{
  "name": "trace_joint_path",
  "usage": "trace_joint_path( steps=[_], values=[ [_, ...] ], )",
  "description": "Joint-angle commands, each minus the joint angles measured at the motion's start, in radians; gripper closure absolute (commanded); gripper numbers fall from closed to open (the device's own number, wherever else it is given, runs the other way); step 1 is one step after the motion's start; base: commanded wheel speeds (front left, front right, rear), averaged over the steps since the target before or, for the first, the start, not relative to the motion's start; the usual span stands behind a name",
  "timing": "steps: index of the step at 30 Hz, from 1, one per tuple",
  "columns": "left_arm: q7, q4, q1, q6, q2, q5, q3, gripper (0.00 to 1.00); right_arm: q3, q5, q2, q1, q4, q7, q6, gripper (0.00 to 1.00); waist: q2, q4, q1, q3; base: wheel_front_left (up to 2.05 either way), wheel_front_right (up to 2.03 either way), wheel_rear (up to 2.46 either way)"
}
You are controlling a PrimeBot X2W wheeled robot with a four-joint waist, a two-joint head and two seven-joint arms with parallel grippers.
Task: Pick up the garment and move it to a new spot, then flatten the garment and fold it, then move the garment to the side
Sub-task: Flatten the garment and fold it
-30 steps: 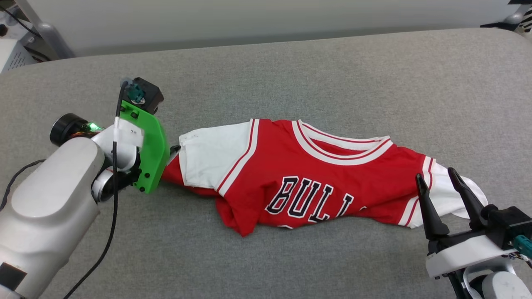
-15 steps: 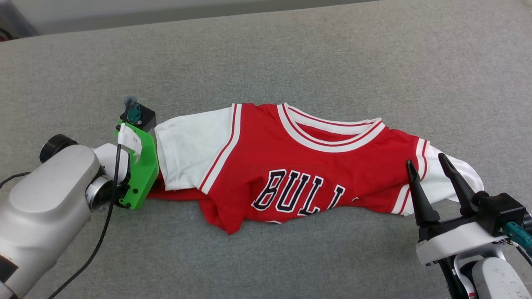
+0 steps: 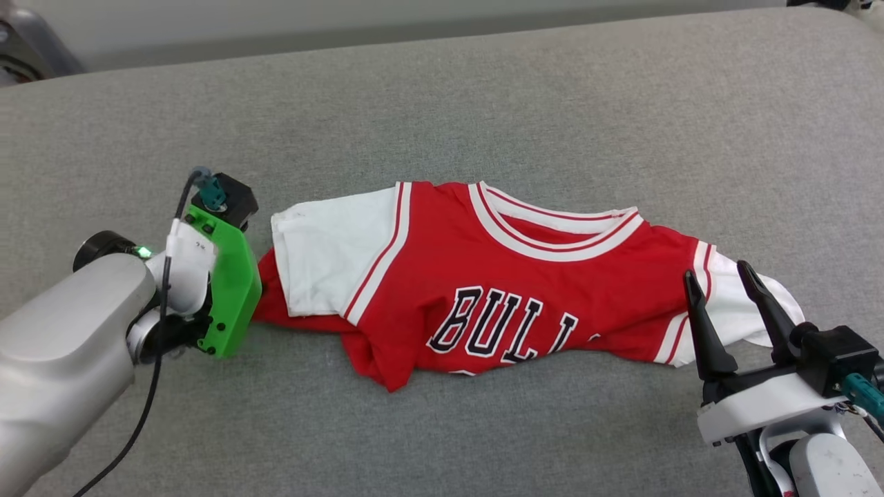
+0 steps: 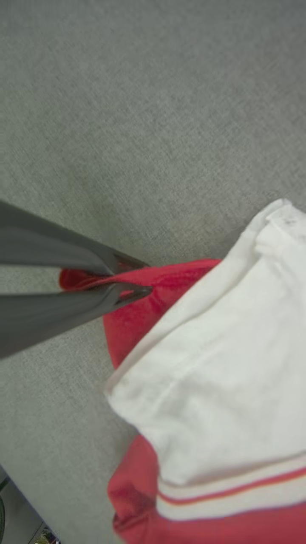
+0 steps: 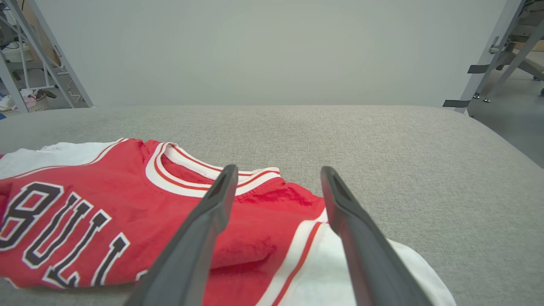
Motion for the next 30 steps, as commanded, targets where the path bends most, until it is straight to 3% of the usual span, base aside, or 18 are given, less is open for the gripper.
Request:
trace_joint_path(
  steps=[1,7,17,24,29,30],
  values=[
    [-0.029,-0.020,0.016,-0.003,0.026,-0.013,0.002,1.00,-0.003,0.001,0.000,0.015,0.005,-0.009,-0.001,0.00,0.0000,0.032,-0.0001,-0.048,0.00,0.00,0.00],
    [-0.124,-0.123,0.079,0.003,0.099,-0.032,0.012,1.00,-0.014,0.008,0.002,0.059,0.013,-0.009,-0.001,0.00,0.0000,0.069,-0.0001,-0.116,0.00,0.00,0.00],
    [-0.168,-0.316,0.302,0.096,0.172,-0.044,-0.037,1.00,-0.031,0.018,-0.006,0.114,0.014,-0.009,-0.001,0.00,0.0000,0.088,-0.0001,-0.183,0.00,0.00,0.00],
    [-0.154,-0.386,0.454,0.114,0.115,-0.021,-0.065,1.00,-0.047,0.021,-0.001,0.149,0.010,-0.009,-0.001,0.00,0.0000,0.090,-0.0001,-0.195,0.00,0.00,0.00],
    [-0.178,-0.325,0.483,0.108,0.062,0.008,-0.069,1.00,-0.042,0.021,-0.001,0.143,0.010,-0.009,-0.001,0.00,0.0000,0.084,-0.0001,-0.172,0.00,0.00,0.00],
    [-0.203,-0.263,0.484,0.100,0.028,0.007,-0.064,1.00,-0.041,0.020,-0.002,0.132,0.013,-0.009,-0.001,0.00,0.0000,0.078,-0.0001,-0.154,0.00,0.00,0.00]
  ],
)
